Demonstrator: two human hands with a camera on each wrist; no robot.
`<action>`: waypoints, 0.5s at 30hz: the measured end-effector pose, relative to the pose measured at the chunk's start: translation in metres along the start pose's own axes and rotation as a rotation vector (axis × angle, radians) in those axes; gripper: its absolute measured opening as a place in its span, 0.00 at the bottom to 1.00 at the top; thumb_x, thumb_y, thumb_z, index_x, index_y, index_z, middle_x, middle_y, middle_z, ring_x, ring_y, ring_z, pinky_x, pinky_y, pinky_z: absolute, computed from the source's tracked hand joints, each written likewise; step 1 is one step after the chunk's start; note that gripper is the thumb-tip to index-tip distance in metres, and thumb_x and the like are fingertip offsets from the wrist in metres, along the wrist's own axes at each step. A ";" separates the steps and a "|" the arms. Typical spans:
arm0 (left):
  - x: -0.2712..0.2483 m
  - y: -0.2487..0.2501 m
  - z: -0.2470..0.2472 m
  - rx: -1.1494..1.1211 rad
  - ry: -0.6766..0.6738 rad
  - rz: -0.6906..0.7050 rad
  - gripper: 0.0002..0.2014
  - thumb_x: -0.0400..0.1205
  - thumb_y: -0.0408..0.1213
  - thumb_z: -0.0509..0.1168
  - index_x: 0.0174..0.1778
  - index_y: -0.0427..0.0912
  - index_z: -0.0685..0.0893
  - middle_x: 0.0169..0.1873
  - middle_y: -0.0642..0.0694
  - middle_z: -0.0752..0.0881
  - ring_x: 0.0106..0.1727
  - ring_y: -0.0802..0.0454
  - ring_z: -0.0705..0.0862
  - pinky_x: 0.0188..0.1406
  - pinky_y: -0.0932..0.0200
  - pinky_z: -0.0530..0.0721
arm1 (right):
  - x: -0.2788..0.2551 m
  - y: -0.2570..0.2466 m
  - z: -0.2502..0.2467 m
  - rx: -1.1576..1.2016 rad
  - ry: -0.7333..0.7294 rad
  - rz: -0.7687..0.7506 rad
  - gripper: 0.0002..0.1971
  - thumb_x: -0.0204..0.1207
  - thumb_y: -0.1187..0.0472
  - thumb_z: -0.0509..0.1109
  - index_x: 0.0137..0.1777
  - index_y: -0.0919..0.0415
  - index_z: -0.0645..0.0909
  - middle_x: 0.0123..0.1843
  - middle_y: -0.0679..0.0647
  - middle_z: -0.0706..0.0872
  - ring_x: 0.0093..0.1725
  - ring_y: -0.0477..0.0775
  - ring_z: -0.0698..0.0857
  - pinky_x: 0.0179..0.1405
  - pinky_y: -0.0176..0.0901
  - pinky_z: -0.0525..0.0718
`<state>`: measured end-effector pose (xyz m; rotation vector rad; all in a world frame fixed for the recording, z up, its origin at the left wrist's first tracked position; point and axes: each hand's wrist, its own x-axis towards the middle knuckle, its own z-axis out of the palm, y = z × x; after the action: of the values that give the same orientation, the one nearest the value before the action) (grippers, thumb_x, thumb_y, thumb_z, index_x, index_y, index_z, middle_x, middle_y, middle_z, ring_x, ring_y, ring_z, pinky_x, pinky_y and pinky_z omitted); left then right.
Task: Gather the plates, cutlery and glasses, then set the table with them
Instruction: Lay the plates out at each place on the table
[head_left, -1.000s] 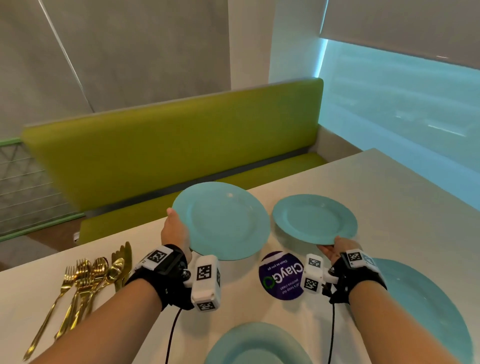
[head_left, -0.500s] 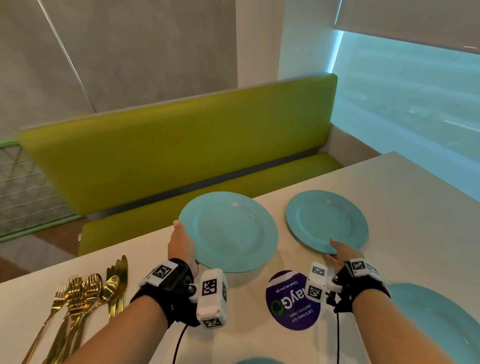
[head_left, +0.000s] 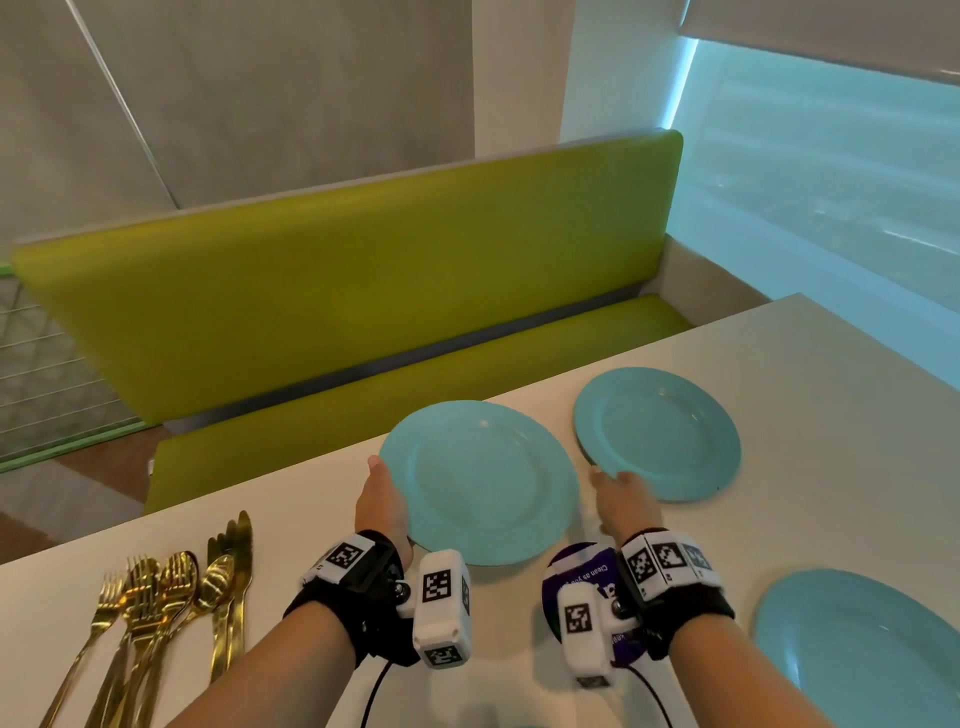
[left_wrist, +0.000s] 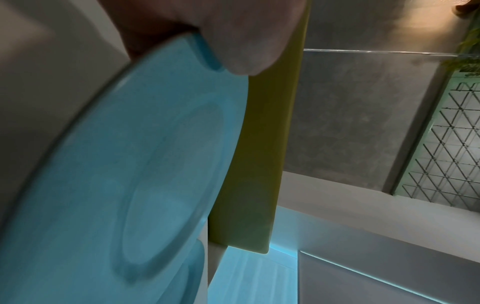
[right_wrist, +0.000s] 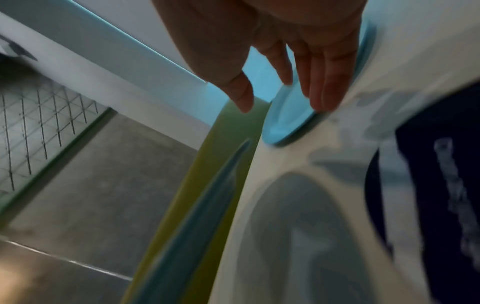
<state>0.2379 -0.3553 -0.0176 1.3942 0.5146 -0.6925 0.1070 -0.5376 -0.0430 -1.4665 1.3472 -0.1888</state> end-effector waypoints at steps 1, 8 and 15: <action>0.000 -0.001 -0.001 0.004 0.004 -0.007 0.28 0.84 0.58 0.48 0.70 0.43 0.77 0.61 0.37 0.85 0.57 0.35 0.86 0.59 0.38 0.83 | -0.003 0.000 0.011 0.072 -0.111 0.035 0.23 0.83 0.56 0.59 0.72 0.72 0.71 0.67 0.68 0.79 0.57 0.62 0.81 0.65 0.56 0.80; 0.005 -0.005 -0.023 0.057 0.022 -0.023 0.25 0.86 0.55 0.48 0.62 0.39 0.79 0.51 0.35 0.85 0.42 0.38 0.85 0.40 0.49 0.83 | -0.017 0.006 0.046 0.406 -0.246 0.202 0.09 0.84 0.66 0.56 0.52 0.68 0.77 0.39 0.61 0.82 0.36 0.60 0.81 0.33 0.49 0.83; 0.006 0.001 -0.055 0.281 0.131 -0.021 0.24 0.86 0.53 0.49 0.44 0.32 0.73 0.33 0.43 0.77 0.42 0.40 0.79 0.47 0.51 0.79 | -0.035 0.018 0.070 0.329 -0.233 0.178 0.12 0.84 0.66 0.55 0.43 0.65 0.77 0.39 0.60 0.83 0.46 0.64 0.83 0.59 0.70 0.80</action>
<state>0.2465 -0.3017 -0.0280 1.7081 0.5502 -0.7136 0.1336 -0.4652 -0.0671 -1.0531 1.1850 -0.1135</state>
